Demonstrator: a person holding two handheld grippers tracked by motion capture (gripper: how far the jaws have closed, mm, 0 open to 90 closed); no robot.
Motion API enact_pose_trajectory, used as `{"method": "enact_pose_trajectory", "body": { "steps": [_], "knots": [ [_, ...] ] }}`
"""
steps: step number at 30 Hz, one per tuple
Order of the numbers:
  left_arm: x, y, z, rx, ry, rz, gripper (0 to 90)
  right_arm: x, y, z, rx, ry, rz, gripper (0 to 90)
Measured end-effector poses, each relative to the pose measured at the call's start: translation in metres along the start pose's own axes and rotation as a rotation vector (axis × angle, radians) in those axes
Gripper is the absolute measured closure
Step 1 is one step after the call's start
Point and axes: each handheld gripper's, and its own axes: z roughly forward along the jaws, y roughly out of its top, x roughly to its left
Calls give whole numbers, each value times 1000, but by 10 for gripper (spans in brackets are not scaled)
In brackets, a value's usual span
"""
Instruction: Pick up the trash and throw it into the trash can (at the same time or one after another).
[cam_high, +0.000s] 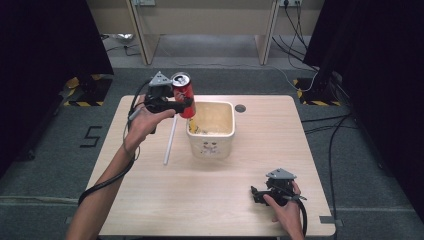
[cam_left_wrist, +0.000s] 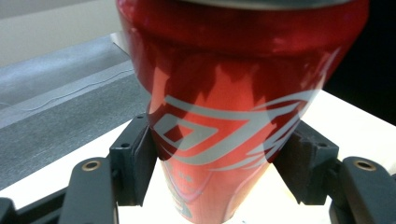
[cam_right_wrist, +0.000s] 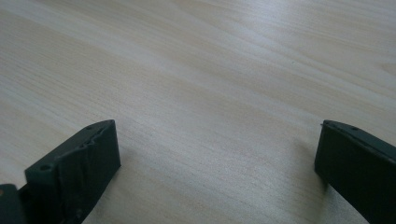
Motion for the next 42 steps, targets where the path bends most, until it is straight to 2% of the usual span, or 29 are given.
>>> {"method": "enact_pose_trajectory", "body": {
  "steps": [7,22,42],
  "knots": [
    [-13,3,17,19,-23,12,342,0,0,0,0,0,-2,4],
    [-25,-1,42,45,-44,12,341,0,0,0,0,-1,-5,4],
    [-29,-16,75,107,-47,12,340,0,0,0,-2,0,-3,4]
  ]
}}
